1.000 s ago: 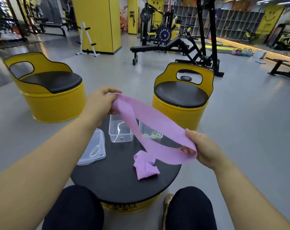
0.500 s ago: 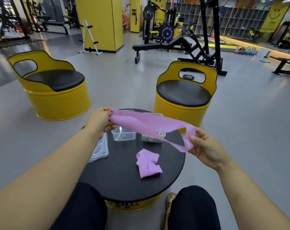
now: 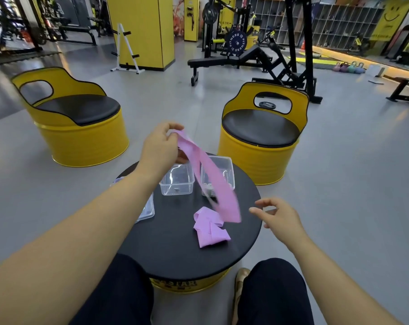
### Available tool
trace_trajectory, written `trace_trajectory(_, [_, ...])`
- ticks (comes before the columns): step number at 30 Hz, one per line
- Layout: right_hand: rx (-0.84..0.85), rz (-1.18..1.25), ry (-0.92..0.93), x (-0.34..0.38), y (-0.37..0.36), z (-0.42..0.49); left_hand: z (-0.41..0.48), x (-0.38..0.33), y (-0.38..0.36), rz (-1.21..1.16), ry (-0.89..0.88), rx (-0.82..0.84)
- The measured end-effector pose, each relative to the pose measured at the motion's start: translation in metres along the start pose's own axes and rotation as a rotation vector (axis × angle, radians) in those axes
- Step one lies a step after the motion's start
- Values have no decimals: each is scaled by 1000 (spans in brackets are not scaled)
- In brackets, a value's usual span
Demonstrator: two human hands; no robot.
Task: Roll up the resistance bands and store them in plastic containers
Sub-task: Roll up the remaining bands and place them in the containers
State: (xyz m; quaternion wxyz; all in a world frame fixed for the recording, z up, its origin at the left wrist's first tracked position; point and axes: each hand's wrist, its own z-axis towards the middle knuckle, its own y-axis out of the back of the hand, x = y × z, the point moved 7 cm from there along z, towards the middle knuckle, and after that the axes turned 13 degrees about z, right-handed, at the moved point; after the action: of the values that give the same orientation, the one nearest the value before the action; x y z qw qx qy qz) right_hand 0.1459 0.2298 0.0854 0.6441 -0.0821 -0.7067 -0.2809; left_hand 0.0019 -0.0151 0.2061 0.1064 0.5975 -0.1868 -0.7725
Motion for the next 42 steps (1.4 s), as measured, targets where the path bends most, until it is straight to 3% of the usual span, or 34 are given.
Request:
trace_trajectory(2, [14,-25,5,9,-6,-2,-9,-17,-13,262,-166,69])
trace_trajectory(5, [93,299,-7,37,-27,-5,-30,-32,-43,696,-394,162])
trace_trajectory(8, [184,483,-1,65,-51,-5,-40,-31,-61,892,-470,168])
trace_trajectory(17, [167,402,115,95,-64,-1,-53,-29,-64,618,-377,117])
trace_trajectory(24, [164,340,178,102,-56,-5,-60,-39,-77,822,-448,243])
trace_trajectory(31, [118,283,257,104,-51,-5,-66,-44,-69,648,-545,228])
trace_trajectory(36, [301,610,-27,101,-57,0,-48,-24,-45,375,-289,119])
trace_trajectory(40, [410,583,-48,108,-56,0,-46,-6,-52,-27,0,399])
trace_trajectory(42, [405,556,-26,111,-52,1,-49,-9,-53,-137,26,438])
